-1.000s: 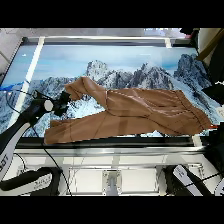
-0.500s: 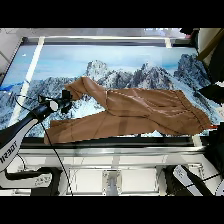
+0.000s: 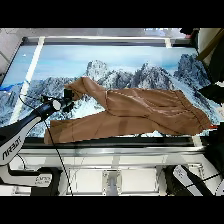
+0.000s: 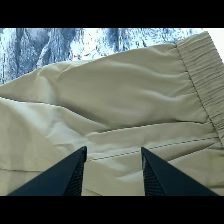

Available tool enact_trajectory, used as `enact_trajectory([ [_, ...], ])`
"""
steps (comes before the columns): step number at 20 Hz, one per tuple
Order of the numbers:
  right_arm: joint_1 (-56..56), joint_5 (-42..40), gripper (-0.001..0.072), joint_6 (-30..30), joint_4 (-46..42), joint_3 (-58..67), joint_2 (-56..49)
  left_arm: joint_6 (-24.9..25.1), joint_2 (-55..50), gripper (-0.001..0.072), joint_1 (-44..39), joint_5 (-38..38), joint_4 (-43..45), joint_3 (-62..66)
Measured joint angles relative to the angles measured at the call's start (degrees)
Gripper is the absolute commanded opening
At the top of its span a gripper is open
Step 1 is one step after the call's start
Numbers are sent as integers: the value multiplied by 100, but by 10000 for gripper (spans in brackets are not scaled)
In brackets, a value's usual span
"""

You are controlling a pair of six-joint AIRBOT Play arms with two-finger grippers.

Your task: Fold the clothes and pants, and hang the long-sleeved shirts on hangers.

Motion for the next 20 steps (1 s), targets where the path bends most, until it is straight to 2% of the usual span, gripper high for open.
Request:
enact_trajectory([
  [1,0,-2,390,2,0,0,-13,0,-74,15,4,-26,2,66],
  [5,0,28,390,9,0,-15,-46,153,-146,11,229,114,146,240],
  [9,0,162,390,26,-92,-15,-52,802,411,11,892,153,350,295],
  [15,0,328,390,103,-173,-35,-55,2430,1751,10,2090,138,435,426],
  [20,15,356,390,188,-109,-306,-55,3921,1915,9,2109,-120,452,970],
])
